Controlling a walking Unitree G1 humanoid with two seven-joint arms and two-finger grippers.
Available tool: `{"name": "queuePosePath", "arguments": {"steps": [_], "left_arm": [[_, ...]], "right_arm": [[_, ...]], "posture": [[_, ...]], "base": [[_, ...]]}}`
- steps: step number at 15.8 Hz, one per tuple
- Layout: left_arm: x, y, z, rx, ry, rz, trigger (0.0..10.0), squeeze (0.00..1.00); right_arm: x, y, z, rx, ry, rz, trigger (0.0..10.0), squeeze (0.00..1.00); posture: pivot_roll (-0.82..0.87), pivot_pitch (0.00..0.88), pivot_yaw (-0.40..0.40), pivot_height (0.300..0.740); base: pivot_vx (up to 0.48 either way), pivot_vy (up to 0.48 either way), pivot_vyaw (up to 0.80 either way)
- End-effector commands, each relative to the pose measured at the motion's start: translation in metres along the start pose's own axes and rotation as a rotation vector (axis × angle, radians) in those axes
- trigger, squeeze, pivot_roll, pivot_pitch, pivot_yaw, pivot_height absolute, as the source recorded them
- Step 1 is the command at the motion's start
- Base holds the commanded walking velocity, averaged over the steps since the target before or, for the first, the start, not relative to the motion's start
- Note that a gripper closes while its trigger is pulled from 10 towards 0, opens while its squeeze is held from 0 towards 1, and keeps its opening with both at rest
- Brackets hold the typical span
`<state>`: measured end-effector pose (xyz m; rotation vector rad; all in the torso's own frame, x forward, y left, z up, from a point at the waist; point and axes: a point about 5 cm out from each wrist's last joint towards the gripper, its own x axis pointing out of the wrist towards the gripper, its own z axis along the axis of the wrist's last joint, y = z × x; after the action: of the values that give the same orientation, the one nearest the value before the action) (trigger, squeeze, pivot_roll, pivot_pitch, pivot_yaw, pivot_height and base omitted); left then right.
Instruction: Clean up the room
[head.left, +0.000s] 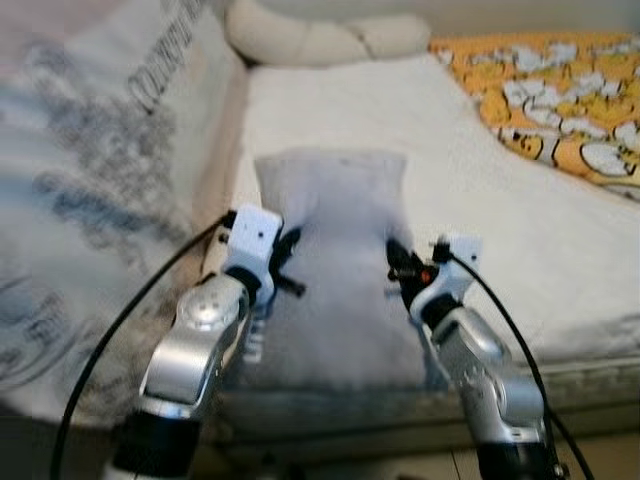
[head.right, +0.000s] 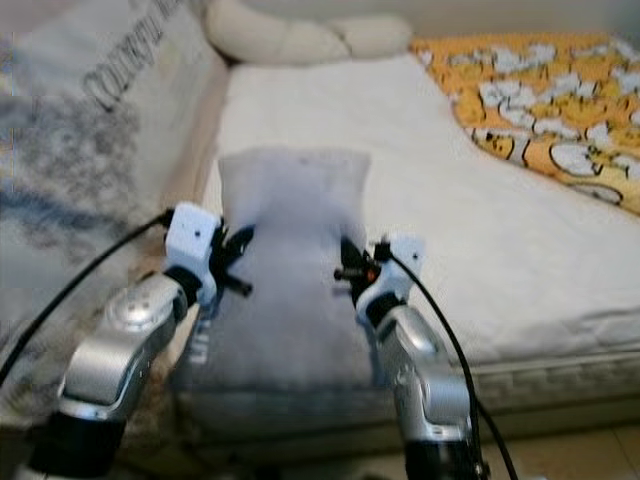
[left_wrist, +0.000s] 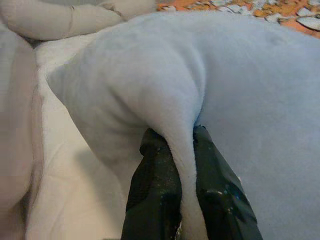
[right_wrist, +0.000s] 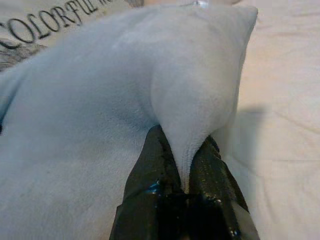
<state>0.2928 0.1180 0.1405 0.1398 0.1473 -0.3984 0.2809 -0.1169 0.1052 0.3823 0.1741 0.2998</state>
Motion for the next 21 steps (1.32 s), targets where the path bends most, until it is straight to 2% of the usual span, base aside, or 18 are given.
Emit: {"name": "queuePosePath", "arguments": {"steps": [1, 3, 5, 10, 21], "left_arm": [[-0.002, 0.007, 0.010, 0.007, -0.050, 0.048, 10.0, 0.00], [-0.002, 0.009, 0.011, 0.020, -0.053, 0.049, 10.0, 0.00], [-0.002, 0.013, 0.013, 0.027, -0.068, 0.062, 10.0, 0.00], [-0.001, 0.014, 0.015, 0.021, -0.072, 0.062, 10.0, 0.00], [0.006, 0.015, 0.018, 0.041, -0.071, 0.041, 10.0, 0.00]], "right_arm": [[0.000, 0.000, 0.009, -0.016, -0.045, 0.005, 10.0, 0.00], [0.001, 0.001, 0.009, -0.012, -0.033, 0.019, 10.0, 0.00], [0.004, 0.004, 0.007, -0.045, -0.013, 0.046, 10.0, 0.00], [0.011, 0.006, 0.006, -0.046, -0.009, 0.046, 10.0, 0.00], [0.014, 0.003, 0.005, -0.036, -0.001, 0.033, 10.0, 0.00]], "posture": [[0.03, 0.000, 0.036, 0.740], [0.03, 0.000, 0.036, 0.740], [0.04, 0.000, 0.030, 0.740], [0.05, 0.000, 0.024, 0.740], [0.05, 0.000, 0.032, 0.740]], "base": [[0.000, 0.000, 0.00], [0.000, 0.000, 0.00], [0.000, 0.000, 0.00], [0.319, 0.000, 0.77], [0.332, 0.000, 0.00]]}}
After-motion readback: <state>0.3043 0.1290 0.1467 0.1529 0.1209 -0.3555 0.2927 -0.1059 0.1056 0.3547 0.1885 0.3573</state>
